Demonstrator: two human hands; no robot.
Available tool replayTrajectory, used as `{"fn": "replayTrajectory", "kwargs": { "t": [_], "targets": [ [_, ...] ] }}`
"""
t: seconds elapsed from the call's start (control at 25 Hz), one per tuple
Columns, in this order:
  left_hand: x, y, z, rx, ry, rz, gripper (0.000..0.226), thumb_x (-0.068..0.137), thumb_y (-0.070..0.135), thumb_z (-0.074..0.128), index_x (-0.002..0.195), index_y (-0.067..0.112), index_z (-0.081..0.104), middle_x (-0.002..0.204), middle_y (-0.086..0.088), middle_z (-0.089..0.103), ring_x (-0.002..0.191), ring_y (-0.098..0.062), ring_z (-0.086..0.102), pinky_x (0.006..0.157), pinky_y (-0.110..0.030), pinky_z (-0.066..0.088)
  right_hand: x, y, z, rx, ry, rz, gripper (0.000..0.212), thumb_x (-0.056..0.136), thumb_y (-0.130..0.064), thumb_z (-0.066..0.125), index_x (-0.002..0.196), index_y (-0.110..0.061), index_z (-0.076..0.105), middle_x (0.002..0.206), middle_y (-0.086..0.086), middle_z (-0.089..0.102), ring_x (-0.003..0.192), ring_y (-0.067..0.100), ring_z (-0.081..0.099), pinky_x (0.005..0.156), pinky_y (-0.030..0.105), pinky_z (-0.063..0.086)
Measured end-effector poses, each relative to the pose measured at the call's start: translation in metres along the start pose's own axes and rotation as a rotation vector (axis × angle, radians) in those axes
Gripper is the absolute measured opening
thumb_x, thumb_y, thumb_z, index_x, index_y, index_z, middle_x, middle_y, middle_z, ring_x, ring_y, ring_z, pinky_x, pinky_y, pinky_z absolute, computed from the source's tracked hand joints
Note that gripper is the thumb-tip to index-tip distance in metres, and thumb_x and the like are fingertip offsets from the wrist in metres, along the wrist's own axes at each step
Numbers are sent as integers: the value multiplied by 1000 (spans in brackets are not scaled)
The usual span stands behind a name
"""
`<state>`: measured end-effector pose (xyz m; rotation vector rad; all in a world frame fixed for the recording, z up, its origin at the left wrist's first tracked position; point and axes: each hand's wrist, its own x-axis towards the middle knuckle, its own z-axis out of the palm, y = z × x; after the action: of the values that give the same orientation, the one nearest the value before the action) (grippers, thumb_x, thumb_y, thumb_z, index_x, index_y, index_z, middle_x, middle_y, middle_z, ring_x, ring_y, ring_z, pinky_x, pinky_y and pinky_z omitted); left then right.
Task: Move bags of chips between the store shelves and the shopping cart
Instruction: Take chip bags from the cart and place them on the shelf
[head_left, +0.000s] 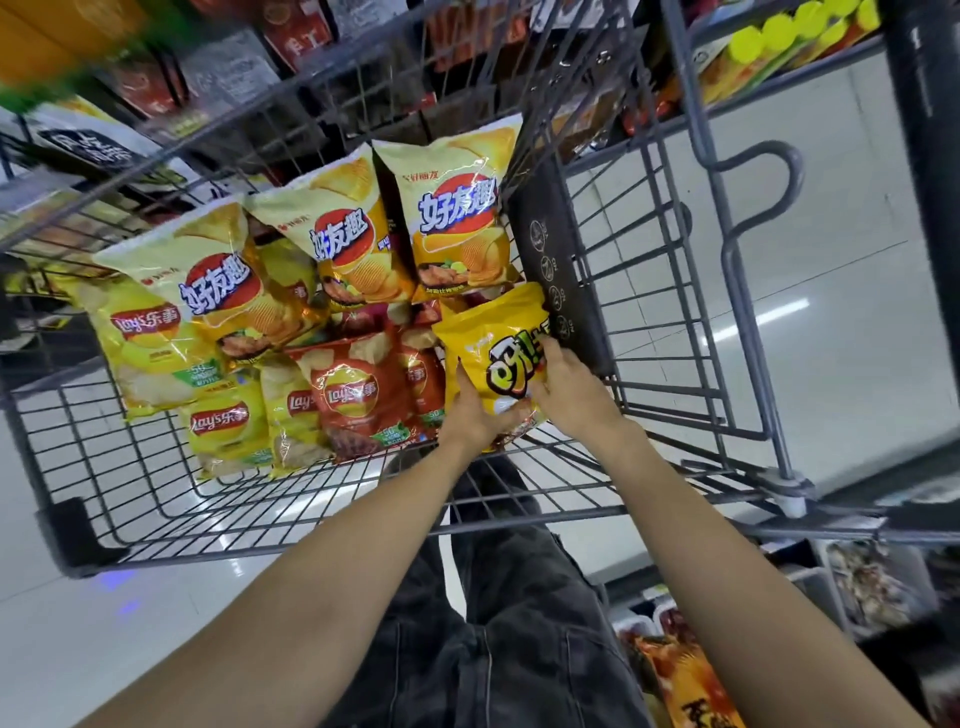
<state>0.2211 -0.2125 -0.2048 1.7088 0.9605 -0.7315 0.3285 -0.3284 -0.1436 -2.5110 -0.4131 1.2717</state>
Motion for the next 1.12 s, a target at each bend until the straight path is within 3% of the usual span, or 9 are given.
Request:
{"fn": "replayTrajectory", "kwargs": {
  "t": [0.16,0.32,0.52,0.64,0.76,0.88,0.96,1.04,1.12],
  "targets": [
    [-5,-3,-7,-151,80,33,111,67,47,87,151,25,17,138,-1,56,119,-23,57,91,-30,45,3,4,-1,75,6,15,64,95,-22,57,151,-16,25,140,21,46,123,42,50,95,48,45],
    [-13,-13,-47,-192,50,33,93,76,41,83,148,25,27,136,0,56,121,-18,54,97,-28,40,19,-6,7,175,-30,95,54,99,-29,52,145,-8,31,136,23,52,125,42,50,100,48,44],
    [-20,-28,-88,-62,-15,56,90,88,62,60,156,32,10,154,0,39,137,-26,42,115,-43,32,36,-29,22,478,-76,136,69,98,-45,52,152,-15,20,141,15,53,129,36,50,106,42,39],
    [-30,-29,-102,-64,13,99,82,94,56,54,155,36,4,157,0,33,136,-25,41,112,-35,26,36,-46,32,631,-27,116,75,96,-51,54,154,-21,16,145,9,50,132,33,48,111,44,38],
    [-47,-30,-119,-81,15,150,83,92,63,52,155,40,2,157,3,31,134,-27,46,112,-44,37,20,-66,36,661,29,86,83,90,-62,54,154,-24,16,146,8,49,133,34,47,111,53,37],
    [-71,-29,-141,-88,7,178,81,94,57,53,156,38,4,152,17,28,134,-12,38,114,-38,32,0,-83,37,667,98,34,75,93,-50,58,151,-20,20,141,7,53,129,33,50,110,55,38],
    [-91,-29,-157,-97,2,278,78,93,55,56,153,43,9,142,37,26,127,12,36,110,-27,25,-21,-97,37,672,169,11,74,92,-51,59,150,-25,20,137,2,56,128,31,52,108,55,38],
    [-110,-28,-172,-96,-16,356,71,91,55,59,146,52,15,129,52,26,113,34,30,110,-26,27,-49,-112,36,713,252,-25,72,94,-45,59,151,-26,20,131,-6,57,127,24,53,109,49,40],
    [-127,-27,-183,-86,-48,384,71,90,57,60,146,54,16,126,55,28,113,36,27,108,-26,29,-77,-122,35,767,345,-77,70,97,-39,58,153,-22,20,137,-6,54,128,19,52,110,45,40]
  ]
}}
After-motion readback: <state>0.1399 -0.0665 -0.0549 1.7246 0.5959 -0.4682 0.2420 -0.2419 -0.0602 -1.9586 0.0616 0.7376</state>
